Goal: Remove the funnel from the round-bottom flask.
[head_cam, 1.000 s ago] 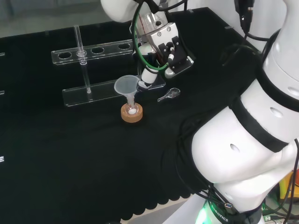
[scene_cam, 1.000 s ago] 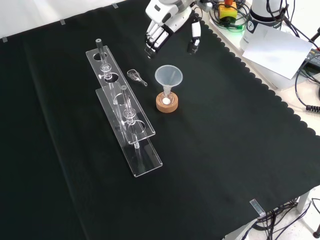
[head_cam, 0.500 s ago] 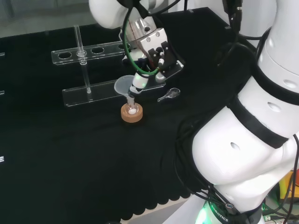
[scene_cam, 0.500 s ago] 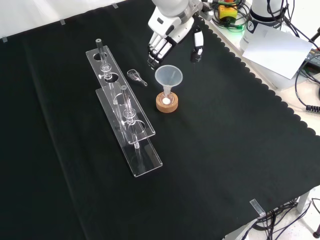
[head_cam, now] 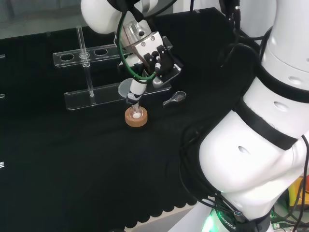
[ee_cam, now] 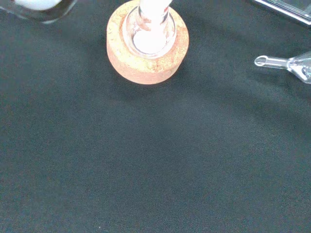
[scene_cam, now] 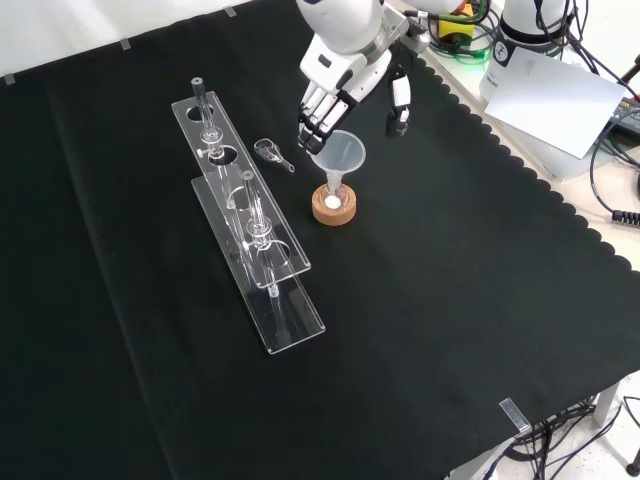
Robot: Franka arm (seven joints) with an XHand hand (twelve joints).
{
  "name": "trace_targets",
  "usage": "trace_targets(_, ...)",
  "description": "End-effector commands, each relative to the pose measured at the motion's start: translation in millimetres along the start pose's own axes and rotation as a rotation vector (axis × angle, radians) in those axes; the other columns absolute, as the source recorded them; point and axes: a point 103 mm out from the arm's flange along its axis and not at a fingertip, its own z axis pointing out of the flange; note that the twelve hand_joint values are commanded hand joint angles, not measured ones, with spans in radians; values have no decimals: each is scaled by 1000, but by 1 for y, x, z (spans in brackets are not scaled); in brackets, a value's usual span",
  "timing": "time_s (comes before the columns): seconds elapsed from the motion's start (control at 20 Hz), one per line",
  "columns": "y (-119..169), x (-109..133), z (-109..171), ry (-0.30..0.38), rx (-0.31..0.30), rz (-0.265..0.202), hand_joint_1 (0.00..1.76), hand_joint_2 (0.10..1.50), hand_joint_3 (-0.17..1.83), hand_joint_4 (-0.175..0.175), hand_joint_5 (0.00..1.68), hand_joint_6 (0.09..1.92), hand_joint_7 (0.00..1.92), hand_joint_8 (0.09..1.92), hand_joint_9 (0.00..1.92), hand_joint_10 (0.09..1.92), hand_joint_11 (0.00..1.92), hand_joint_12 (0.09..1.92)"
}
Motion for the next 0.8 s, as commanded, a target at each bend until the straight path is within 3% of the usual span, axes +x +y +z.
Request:
trace_targets(0.05,8,7,2,-46,26,1,692,624,354,-51,0,87,0,87,3,882,466,1416)
trace_targets(0.8,26,11,9,-143,16,21,708,633,335,-26,0,87,30,87,15,920,459,1432)
